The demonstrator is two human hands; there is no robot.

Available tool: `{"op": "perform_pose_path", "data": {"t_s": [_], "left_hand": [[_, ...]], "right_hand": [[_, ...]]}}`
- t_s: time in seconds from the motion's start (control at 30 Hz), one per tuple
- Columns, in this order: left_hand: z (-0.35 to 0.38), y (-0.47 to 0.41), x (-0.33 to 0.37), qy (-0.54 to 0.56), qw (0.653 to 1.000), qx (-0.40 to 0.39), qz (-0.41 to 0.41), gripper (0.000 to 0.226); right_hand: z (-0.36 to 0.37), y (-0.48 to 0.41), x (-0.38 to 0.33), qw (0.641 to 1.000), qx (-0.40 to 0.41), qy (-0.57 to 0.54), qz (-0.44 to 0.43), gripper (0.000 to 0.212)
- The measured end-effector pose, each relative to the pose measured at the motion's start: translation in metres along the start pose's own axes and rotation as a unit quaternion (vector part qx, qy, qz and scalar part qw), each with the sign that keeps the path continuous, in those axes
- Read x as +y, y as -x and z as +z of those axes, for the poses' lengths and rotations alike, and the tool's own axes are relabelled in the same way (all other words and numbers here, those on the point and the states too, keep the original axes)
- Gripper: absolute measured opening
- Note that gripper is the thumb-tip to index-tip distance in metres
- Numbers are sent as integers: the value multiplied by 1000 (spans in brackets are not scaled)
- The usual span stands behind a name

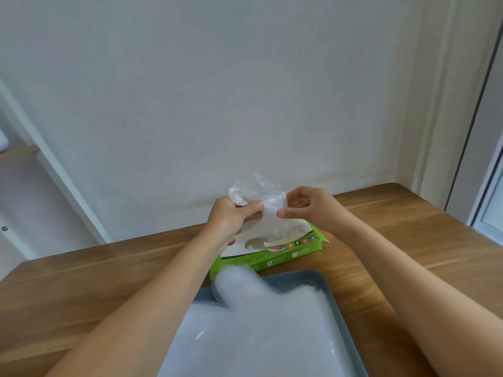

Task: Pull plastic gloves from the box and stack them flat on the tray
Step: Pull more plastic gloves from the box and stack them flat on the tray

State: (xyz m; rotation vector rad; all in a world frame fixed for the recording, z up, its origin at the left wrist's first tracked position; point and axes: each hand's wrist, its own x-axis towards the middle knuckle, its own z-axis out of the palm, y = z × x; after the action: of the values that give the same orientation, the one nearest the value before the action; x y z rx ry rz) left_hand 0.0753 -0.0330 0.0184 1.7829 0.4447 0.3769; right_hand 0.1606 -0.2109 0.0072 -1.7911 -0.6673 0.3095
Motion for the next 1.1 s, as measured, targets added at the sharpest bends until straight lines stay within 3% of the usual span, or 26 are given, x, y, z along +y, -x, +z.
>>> {"op": "perform_pose_path", "data": {"t_s": [0.1,0.17,0.33,0.43,0.5,0.53,0.6,0.7,0.87,0.97,1.1], "left_hand": [[-3,-2,-7,-39,999,13,2,23],[-4,-3,-15,-35,999,15,-12,31],[-10,2,-32,-25,998,-28,-44,16],[-13,3,-33,-1,998,-41,-48,18],[-13,3,-33,-9,997,-62,-45,18],[-13,4,-33,-20,996,-72,-41,16],[-13,6,-33,-48,995,-76,-32,12],[-13,6,-33,-116,991,-62,-20,10],[-13,7,-33,-136,988,-67,-32,19],[-11,12,-31,-106,992,-65,-25,9],[-11,15,-30,-98,992,-74,-14,10]], "right_hand": [[3,0,2,997,77,8,-10,10],[-1,-2,6,994,100,-31,-3,10],[-9,-5,13,966,104,-229,52,14],[-12,-5,15,982,50,-175,51,19],[-6,-4,15,995,0,-88,42,38],[0,-3,15,998,-4,-59,36,43],[14,-2,16,997,48,-57,20,31],[26,-1,17,977,136,-156,39,5],[11,-5,17,936,134,-318,70,9],[7,-3,14,961,99,-255,46,11],[13,-1,16,992,19,-119,33,38]]}}
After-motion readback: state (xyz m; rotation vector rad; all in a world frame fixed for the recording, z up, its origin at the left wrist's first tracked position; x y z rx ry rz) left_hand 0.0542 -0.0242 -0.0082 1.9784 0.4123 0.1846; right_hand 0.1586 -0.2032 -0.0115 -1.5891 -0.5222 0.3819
